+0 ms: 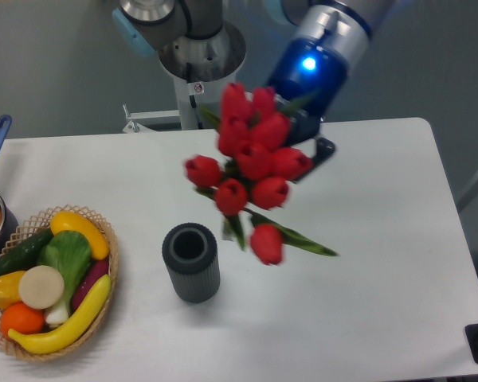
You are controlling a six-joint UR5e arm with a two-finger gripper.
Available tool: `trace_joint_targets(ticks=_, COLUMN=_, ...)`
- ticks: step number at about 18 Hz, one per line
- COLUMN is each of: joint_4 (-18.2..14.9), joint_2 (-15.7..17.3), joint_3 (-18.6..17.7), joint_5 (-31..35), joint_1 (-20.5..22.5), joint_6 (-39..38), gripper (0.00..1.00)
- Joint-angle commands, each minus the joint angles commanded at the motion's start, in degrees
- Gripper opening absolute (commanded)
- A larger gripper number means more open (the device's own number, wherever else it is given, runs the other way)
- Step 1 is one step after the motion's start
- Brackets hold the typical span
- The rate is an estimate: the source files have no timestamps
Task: Pick up the flowers from the vase
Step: 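Lift the tulip bunch up and out of the grey vase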
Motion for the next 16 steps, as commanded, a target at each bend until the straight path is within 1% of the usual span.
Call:
trace_joint_targets(ticks=5, joint_4=0.3, joint_2=-1.2, joint_3=-0.5, joint_5=0.0, joint_1=2.2, joint_6=2.8, gripper=0.48)
trace_joint_targets(ticks=9, joint_4=0.2, joint_2=-1.1, joint_3=-0.8, joint_5=0.1, joint_1=2.3, joint_6=3.0, gripper=0.48)
trace_joint_targets(ticks=16, joint_4=0.4, joint_2=-0.8, joint_3=-2.9, joint_5=0.0, joint_1=3.3, joint_6=3.3, gripper=0.48)
